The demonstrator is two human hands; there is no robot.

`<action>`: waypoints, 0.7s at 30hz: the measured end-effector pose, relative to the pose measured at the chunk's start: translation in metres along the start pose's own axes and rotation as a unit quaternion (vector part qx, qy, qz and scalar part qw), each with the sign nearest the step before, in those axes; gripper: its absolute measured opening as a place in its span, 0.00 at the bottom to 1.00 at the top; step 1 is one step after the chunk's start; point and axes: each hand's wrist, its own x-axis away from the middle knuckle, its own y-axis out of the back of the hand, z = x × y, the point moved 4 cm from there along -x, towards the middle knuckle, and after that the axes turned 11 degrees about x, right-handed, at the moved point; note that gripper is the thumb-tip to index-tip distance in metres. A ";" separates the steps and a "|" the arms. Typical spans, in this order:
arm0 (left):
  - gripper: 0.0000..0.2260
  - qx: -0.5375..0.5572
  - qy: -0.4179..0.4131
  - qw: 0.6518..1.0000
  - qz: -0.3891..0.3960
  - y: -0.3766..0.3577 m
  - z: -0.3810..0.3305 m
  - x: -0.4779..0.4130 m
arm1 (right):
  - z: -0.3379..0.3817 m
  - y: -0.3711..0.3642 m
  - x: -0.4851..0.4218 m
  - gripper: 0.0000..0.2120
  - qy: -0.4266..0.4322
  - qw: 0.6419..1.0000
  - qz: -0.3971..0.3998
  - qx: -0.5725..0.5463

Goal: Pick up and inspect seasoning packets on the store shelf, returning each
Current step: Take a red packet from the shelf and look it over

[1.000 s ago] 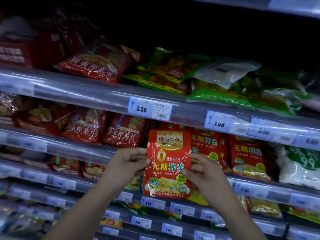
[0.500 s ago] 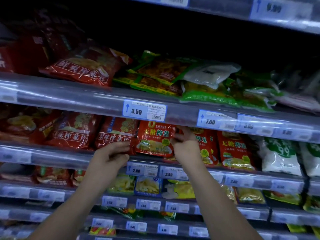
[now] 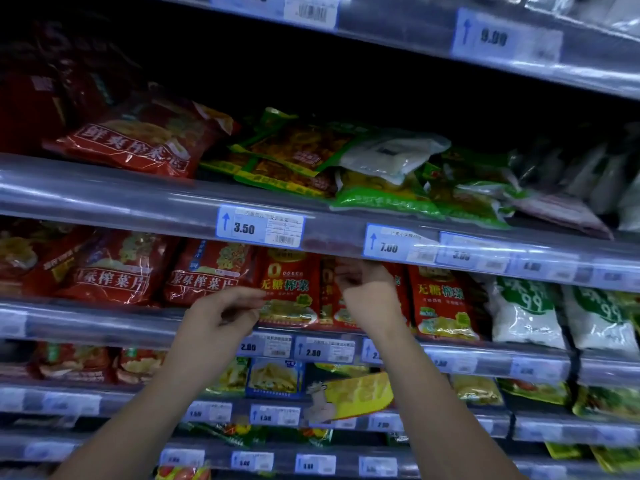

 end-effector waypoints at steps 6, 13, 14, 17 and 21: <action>0.13 -0.038 -0.018 0.997 0.067 -0.053 -0.021 -0.002 | -0.061 0.074 0.019 0.12 -0.046 0.994 -0.088 0.042; 0.20 -0.108 0.006 0.993 0.049 -0.124 -0.029 -0.032 | -0.087 0.080 0.033 0.11 -0.020 0.995 0.026 0.095; 0.21 -0.113 0.015 0.993 0.032 -0.129 -0.028 -0.033 | -0.089 0.078 0.033 0.12 -0.012 0.994 0.033 0.099; 0.20 -0.123 0.023 0.992 -0.019 -0.136 -0.025 -0.035 | -0.094 0.077 0.030 0.13 -0.003 0.996 0.047 0.071; 0.22 -0.085 0.045 0.994 -0.055 -0.146 -0.022 -0.033 | -0.101 0.078 0.026 0.13 0.013 0.997 0.066 0.028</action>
